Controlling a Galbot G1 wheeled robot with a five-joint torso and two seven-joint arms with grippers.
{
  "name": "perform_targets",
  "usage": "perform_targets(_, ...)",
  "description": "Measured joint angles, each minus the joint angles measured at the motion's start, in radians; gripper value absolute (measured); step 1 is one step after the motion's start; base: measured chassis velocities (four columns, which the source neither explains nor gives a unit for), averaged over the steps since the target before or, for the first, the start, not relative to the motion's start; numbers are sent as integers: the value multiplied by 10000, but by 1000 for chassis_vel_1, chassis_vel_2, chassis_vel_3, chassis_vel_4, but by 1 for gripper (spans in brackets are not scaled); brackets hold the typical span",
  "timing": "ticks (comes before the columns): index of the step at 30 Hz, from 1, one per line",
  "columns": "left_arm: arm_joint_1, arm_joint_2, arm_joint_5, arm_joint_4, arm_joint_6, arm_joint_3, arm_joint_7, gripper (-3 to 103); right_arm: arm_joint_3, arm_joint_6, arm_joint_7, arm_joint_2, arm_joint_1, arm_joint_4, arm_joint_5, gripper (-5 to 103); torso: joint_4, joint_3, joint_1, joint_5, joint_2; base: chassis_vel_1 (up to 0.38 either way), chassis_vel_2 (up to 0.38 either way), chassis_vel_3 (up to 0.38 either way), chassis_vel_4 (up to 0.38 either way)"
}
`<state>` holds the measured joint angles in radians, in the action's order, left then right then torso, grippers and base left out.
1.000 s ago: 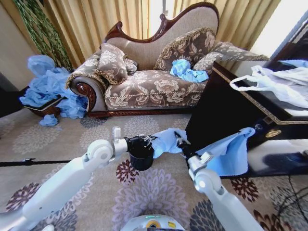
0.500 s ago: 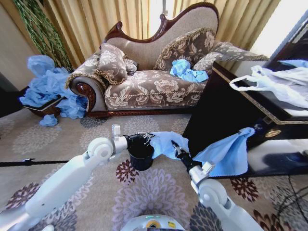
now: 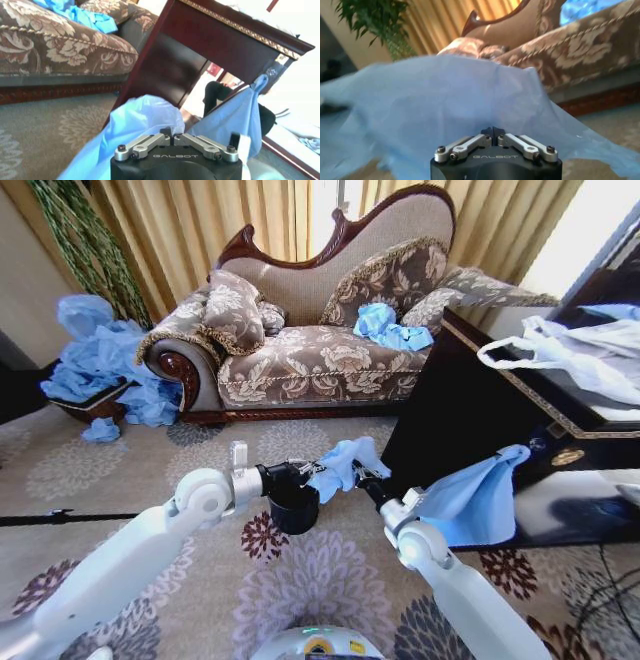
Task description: Place a garbage bag over the trash bin.
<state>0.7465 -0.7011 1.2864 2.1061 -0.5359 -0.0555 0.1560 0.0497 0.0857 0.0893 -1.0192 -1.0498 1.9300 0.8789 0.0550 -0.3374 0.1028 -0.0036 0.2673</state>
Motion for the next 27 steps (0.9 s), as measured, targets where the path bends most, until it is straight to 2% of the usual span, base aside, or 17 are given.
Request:
perform_targets(8,-423,-241,102,-189,88,95,-462,0,-261,77,-512,376,-1144,444,-417,0,4,0,0,1,0,0,0,0,0)
perform_targets(12,-672,-298,151,-385,198,82,-823,0,126,92,-807,948,-2049,1055,-509,0,2,0,-1,2,0,0,0,0,0)
perform_targets(16,-843,-344,189,-516,252,82,-998,0,340,86,-1005,1235,-2536,1430,-591,0,3,1,-1,0,0,0,0,0,0)
perform_targets(21,-916,-316,280,-509,253,71,-1039,0,616,-109,-949,1115,-2673,1476,-1029,0,3,1,0,2,0,0,0,0,0)
perform_targets(24,-820,-172,341,-395,239,48,-1040,0,884,-143,-597,833,-2581,1581,-1250,-3,1,1,-1,1,0,0,0,0,0)
perform_targets(27,-786,-74,363,-359,237,12,-1035,0,977,-182,-376,687,-2549,1767,-1250,-2,1,1,0,0,0,0,0,0,0)
